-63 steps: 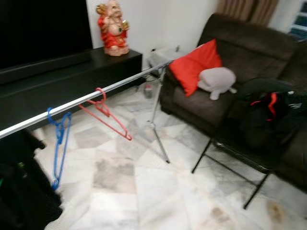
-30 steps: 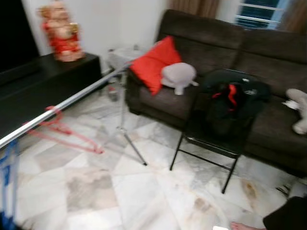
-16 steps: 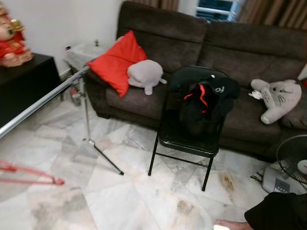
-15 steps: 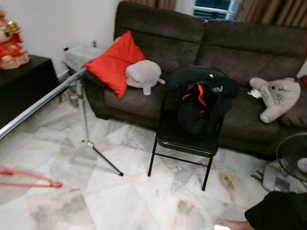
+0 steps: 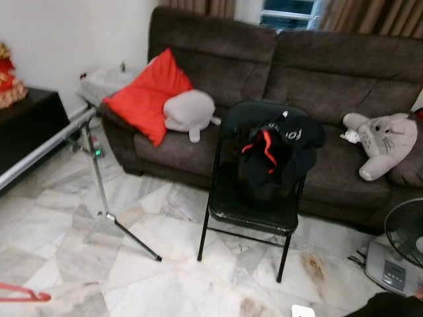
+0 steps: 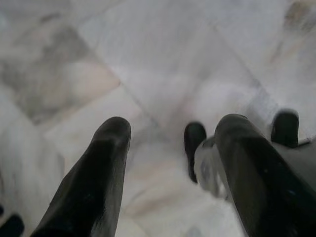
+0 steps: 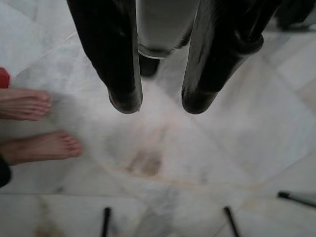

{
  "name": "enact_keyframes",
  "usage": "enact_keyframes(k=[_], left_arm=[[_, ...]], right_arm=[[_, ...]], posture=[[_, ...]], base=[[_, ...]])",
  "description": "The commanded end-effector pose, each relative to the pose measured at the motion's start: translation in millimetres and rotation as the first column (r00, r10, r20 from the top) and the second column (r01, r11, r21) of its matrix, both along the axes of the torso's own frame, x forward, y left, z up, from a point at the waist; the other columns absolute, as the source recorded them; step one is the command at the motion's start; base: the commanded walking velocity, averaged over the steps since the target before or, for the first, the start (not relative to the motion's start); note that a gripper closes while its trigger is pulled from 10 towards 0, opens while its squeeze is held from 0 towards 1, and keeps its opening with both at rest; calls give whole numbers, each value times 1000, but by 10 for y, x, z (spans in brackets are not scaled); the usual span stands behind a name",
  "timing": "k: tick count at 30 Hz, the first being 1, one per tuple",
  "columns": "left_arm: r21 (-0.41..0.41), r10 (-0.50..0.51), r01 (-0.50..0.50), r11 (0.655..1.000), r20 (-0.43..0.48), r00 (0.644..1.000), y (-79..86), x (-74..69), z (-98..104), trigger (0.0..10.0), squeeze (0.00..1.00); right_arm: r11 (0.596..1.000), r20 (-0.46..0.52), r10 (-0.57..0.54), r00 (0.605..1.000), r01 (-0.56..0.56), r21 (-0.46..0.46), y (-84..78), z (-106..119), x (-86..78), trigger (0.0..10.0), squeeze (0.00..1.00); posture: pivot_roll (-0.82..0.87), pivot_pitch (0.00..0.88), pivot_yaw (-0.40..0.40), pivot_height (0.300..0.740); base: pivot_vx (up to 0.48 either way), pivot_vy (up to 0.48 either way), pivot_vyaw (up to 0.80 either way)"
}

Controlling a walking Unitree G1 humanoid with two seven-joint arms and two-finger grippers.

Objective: Hang hanger

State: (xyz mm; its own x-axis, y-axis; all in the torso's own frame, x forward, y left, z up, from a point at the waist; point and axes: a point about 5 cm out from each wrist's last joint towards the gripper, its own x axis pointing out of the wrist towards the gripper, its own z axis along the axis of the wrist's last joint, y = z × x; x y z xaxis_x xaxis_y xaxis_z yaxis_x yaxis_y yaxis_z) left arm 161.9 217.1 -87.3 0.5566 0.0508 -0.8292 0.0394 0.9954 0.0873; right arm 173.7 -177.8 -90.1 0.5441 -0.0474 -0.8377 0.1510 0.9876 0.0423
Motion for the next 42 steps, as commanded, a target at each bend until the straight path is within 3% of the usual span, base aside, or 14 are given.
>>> enact_keyframes(k=[1, 5, 20, 31, 35, 38, 42], left_arm=[[-17, -13, 13, 1000, -20, 1000, -76, -46, -35, 10000, 0], [-18, -13, 13, 1000, -19, 1000, -81, -47, -36, 10000, 0], [-16, -25, 25, 1000, -25, 999, -74, -57, -39, 10000, 0], [-15, -44, 44, 999, -40, 998, -72, -75, -47, 10000, 0], [-13, -46, 45, 999, -42, 998, -75, -85, -51, 10000, 0], [-16, -47, 46, 999, -46, 998, -81, -104, -59, 10000, 0], [-24, -55, 54, 998, -53, 997, -99, -127, -71, 10000, 0]], right_arm=[[1000, 10, 9, 1000, -9, -21, -66, 9, -1, 10000, 0], [1000, 15, -9, 1000, 9, -21, -78, 13, 4, 10000, 0], [996, 35, -92, 995, 92, -20, -128, 34, 35, 10000, 0], [994, 82, -105, 991, 108, -27, -154, 74, 95, 10000, 0], [993, 168, -109, 980, 115, -27, -156, 167, 250, 10000, 0], [992, 307, -111, 945, 123, -17, -129, 337, 497, 10000, 0], [992, 488, -125, 864, 119, 43, 81, 582, 767, 10000, 0]], posture=[[87, 0, -36, 740], [83, 0, -37, 740], [76, 0, -27, 740], [68, 0, -26, 740], [64, 0, -30, 740], [43, 0, -38, 740], [10, 0, -60, 740]], base=[[334, 0, 800], [332, 0, 738], [332, 0, 0], [231, 0, -493], [0, 0, 0], [0, 0, 0], [0, 0, 0]])
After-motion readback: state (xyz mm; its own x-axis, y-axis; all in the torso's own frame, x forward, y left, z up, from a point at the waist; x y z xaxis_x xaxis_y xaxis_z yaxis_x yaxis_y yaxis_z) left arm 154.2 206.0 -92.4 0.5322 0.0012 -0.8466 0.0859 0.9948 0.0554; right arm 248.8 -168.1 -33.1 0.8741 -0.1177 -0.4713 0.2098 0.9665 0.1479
